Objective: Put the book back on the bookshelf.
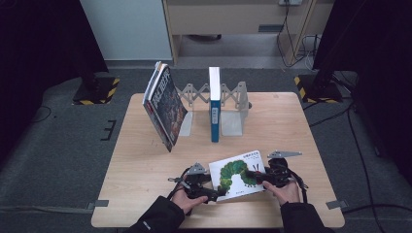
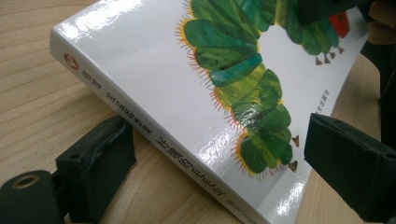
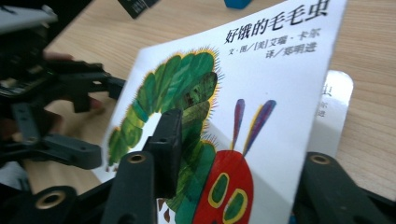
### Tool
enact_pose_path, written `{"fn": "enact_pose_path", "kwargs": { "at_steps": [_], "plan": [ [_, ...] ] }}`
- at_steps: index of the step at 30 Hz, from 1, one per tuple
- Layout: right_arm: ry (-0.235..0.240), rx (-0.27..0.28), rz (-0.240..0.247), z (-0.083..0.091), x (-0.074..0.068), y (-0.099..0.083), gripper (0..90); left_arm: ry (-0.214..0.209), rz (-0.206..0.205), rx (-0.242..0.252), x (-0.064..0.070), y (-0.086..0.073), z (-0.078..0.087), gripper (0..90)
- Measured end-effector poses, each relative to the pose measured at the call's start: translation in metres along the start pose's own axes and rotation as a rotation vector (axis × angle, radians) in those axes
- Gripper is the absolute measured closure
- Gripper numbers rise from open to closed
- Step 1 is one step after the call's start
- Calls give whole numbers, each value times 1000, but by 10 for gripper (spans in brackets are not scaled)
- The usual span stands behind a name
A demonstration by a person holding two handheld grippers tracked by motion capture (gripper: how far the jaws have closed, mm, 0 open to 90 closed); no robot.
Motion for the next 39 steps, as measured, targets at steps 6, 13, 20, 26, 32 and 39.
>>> {"fn": "enact_pose_path", "kwargs": {
  "at_steps": [6,13,20,26,32,39],
  "plan": [
    [-42,-27,29,-8,-1,-4,457,-4,5,5,-1,0,0,77],
    [-45,-30,44,-13,-3,-4,439,-3,9,11,-2,0,1,77],
    [-16,-9,74,-17,-10,-2,403,-2,24,23,-3,0,2,84],
    [-4,-3,84,-18,-13,-2,395,22,25,28,-5,0,3,139],
    [-12,-10,93,-18,-15,-1,372,36,26,29,-6,0,5,197],
    [-87,35,85,-14,-8,1,283,46,18,25,-6,0,5,225]
  ]
}}
Point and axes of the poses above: each handheld gripper's, and its own axes: z roughly backward along the jaws, y roughly out of its top, x roughly to its right, the point moved 2 cm from there along -z, roughly forward along the jaws, and after that the axes turned 10 degrees about -y, right-handed, at the moved point
